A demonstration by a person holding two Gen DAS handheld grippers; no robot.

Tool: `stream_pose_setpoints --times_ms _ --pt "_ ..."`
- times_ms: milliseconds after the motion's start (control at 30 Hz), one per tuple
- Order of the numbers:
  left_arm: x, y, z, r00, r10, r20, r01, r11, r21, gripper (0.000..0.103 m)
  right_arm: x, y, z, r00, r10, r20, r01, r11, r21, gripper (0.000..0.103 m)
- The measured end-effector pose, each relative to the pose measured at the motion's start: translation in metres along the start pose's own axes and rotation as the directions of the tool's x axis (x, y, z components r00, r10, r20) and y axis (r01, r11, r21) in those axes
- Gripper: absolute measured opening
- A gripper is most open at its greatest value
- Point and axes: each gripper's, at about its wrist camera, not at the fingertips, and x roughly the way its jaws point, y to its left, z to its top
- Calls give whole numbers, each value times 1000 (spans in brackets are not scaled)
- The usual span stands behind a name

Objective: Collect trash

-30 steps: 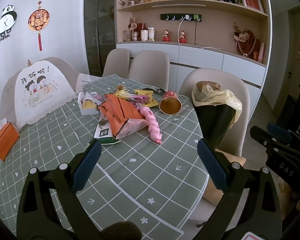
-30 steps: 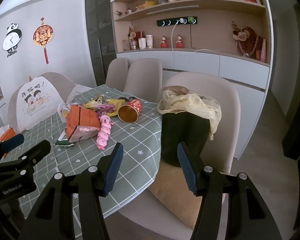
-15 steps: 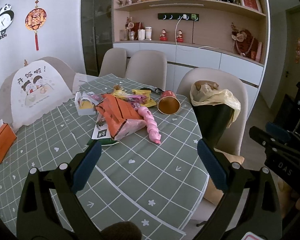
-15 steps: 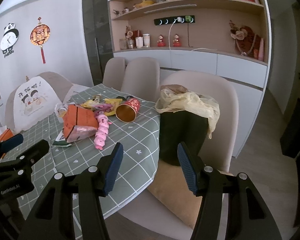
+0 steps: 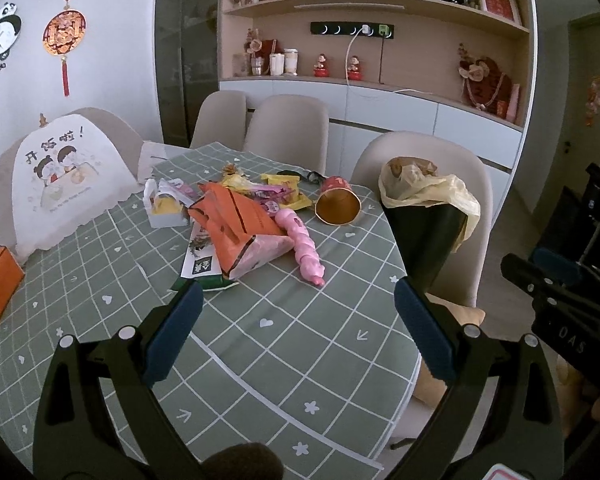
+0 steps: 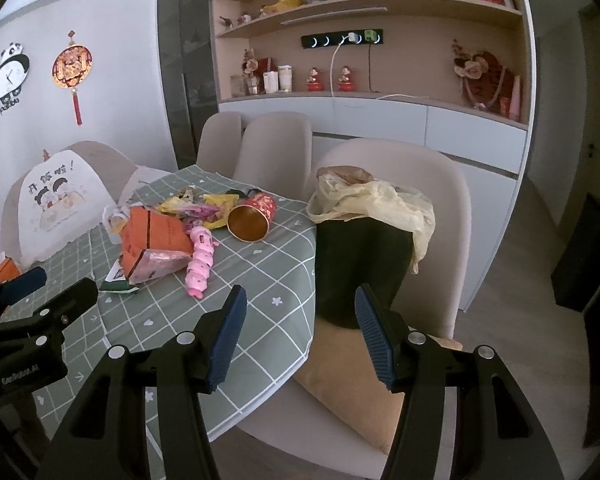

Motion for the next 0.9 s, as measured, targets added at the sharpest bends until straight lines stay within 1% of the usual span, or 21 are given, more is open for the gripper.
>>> stream_pose_setpoints --times_ms 267,533,667,767,867,900 --pt "8 6 1 999 -36 -5 36 999 -11 92 -2 8 1 1000 -17 4 17 1000 -16 54" --pt "21 13 5 998 -69 -11 69 998 -14 92 4 8 6 998 -58 -2 58 998 -4 54" --pt "35 24 9 997 -78 -19 77 997 -24 92 12 8 11 996 -85 -8 85 996 4 54" --pt "52 38 16 996 -82 -31 81 996 -27 92 22 7 15 995 -96 -25 97 995 16 54" --pt "74 58 26 993 -100 -63 98 994 -45 92 33 7 19 992 -112 -51 113 993 25 54" --pt "84 66 30 992 -105 -77 101 994 -49 94 37 8 20 991 -116 -60 118 993 28 54"
